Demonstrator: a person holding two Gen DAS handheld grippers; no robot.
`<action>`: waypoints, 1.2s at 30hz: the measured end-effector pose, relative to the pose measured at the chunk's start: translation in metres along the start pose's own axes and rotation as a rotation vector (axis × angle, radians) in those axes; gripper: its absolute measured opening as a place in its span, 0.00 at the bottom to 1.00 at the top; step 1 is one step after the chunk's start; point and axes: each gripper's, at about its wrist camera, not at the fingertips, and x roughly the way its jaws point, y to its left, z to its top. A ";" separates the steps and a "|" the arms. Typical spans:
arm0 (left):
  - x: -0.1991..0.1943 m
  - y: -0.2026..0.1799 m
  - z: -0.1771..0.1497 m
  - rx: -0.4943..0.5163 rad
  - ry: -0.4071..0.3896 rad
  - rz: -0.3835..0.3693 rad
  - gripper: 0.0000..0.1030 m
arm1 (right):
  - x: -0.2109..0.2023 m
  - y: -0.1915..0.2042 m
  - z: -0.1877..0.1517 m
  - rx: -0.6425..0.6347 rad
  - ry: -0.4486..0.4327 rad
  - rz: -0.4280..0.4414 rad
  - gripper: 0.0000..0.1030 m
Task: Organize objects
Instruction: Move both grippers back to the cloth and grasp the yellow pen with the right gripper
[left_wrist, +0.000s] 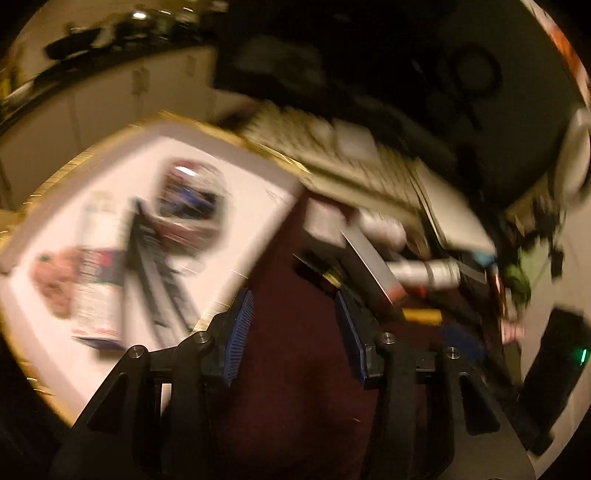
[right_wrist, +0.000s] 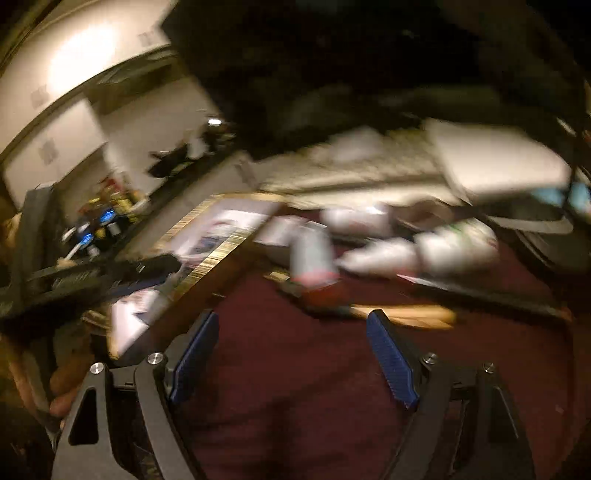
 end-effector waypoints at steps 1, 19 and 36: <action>0.006 -0.010 -0.001 0.026 0.011 -0.009 0.45 | -0.002 -0.013 0.002 0.016 0.010 -0.020 0.80; 0.053 -0.008 0.001 0.017 0.092 -0.023 0.45 | 0.042 -0.019 0.036 -0.225 0.195 -0.129 0.81; 0.051 -0.030 0.007 0.026 0.077 -0.015 0.45 | 0.027 -0.024 0.011 -0.207 0.260 -0.055 0.61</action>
